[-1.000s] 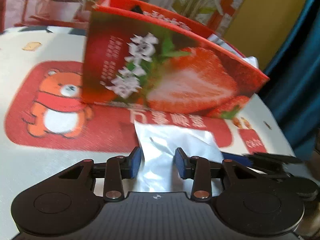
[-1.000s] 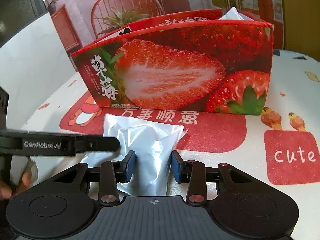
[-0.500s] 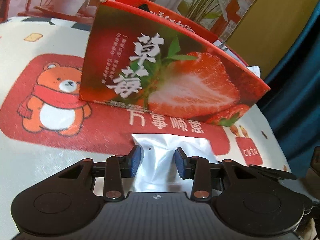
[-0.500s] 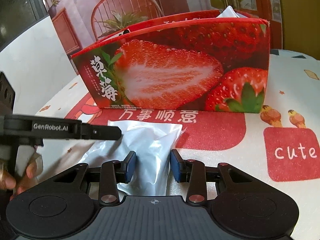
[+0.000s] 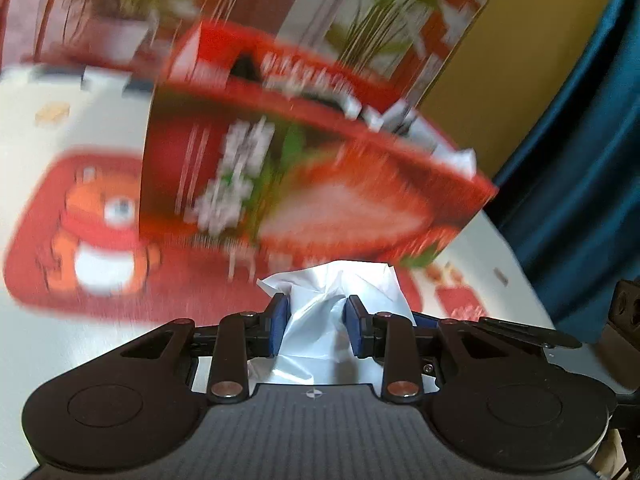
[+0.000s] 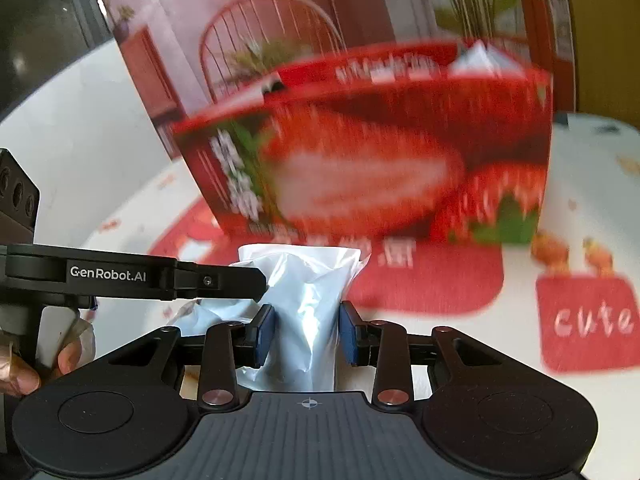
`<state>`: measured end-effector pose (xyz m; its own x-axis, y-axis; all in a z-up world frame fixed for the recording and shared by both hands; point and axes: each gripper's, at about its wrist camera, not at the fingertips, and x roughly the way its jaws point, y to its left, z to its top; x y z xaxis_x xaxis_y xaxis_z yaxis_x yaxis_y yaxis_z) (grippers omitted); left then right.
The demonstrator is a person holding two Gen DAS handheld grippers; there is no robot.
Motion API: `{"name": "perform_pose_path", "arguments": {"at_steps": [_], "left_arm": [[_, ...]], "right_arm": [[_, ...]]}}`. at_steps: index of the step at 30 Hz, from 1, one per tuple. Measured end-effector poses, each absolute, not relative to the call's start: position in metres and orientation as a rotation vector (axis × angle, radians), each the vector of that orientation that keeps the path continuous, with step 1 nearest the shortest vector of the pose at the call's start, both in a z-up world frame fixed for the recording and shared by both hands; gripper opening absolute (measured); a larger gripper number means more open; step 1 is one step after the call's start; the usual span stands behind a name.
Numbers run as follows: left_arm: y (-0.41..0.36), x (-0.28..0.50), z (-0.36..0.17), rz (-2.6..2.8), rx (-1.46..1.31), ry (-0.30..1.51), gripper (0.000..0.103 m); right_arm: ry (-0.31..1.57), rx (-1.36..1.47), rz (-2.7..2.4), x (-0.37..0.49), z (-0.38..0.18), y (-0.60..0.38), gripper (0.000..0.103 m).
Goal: Organize soft objects
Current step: 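Lift the white bag with both grippers and drop it into the box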
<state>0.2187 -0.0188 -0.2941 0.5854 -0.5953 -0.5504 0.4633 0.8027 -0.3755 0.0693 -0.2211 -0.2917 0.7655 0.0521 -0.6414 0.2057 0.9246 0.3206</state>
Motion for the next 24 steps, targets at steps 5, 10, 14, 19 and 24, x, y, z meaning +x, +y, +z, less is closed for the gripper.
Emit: {"name": "perform_pose_path", "arguments": {"at_steps": [5, 10, 14, 19, 24], "left_arm": [[-0.018, 0.217, -0.243, -0.635, -0.175, 0.572, 0.034], [-0.026, 0.236, -0.209, -0.654, -0.165, 0.517, 0.034], [-0.039, 0.258, -0.192, -0.645, -0.127, 0.484, 0.034], [-0.050, 0.288, -0.176, -0.623, -0.120, 0.454, 0.034], [-0.066, 0.315, -0.180, -0.604, -0.093, 0.453, 0.036]], "right_arm": [[0.571, 0.293, -0.070, 0.074, -0.247, -0.224, 0.032], [0.491, 0.223, -0.062, 0.089, -0.209, -0.238, 0.032], [0.464, 0.179, -0.066, 0.109, -0.192, -0.254, 0.032], [0.439, 0.149, -0.076, 0.142, -0.183, -0.274, 0.032], [0.421, 0.135, -0.084, 0.169, -0.186, -0.298, 0.032]]}}
